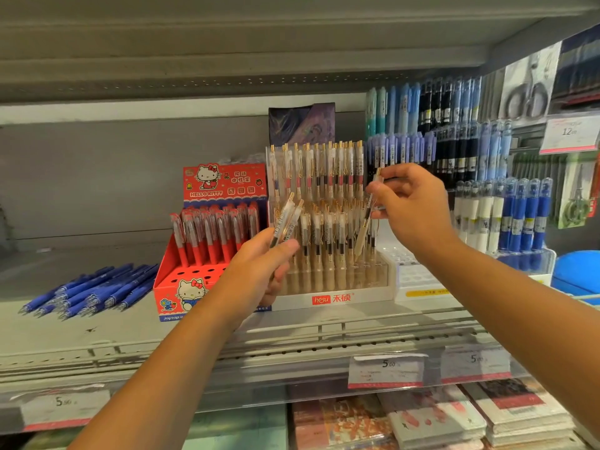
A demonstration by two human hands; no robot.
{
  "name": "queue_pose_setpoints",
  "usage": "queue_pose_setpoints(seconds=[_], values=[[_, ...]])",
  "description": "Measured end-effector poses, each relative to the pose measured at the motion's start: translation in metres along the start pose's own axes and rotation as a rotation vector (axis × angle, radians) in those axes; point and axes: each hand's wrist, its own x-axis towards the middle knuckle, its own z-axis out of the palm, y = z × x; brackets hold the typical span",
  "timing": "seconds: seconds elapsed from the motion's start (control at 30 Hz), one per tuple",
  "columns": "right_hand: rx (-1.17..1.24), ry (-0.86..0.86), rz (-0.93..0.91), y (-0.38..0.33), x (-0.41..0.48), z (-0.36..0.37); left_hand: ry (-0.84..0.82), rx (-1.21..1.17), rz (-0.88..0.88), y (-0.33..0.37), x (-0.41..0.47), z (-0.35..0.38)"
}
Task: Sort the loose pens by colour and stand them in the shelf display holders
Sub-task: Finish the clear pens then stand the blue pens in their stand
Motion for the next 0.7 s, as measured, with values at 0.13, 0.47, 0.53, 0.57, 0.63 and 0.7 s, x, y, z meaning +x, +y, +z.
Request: queue_pose_setpoints(seconds=[0.13, 0.47, 0.53, 0.57, 0.63, 0.7], values=[[-0.069, -0.056, -0.03, 0.008, -0.005, 0.005, 0.063, 0.006, -0.022, 0.0, 0.001, 0.002], [-0.292, -0.216, 0.0, 0.016, -0.014, 0.008, -0.018, 0.035, -0.003, 0.008, -0.004, 0.009], [-0.298, -0.215, 0.005, 0.017, -0.015, 0.008, -0.022, 0.018, -0.004, 0.009, -0.004, 0.009], [-0.31, -0.216, 0.005, 0.017, -0.015, 0.007, -0.024, 0.019, -0.001, 0.009, -0.005, 0.009], [-0.379, -0.221, -0.016, 0.015, -0.014, 0.006, -0.024, 0.028, 0.004, 0.009, -0.005, 0.01], [-0.485, -0.219, -0.061, 0.012, -0.014, 0.004, -0.018, 0.027, 0.002, 0.008, -0.005, 0.01]])
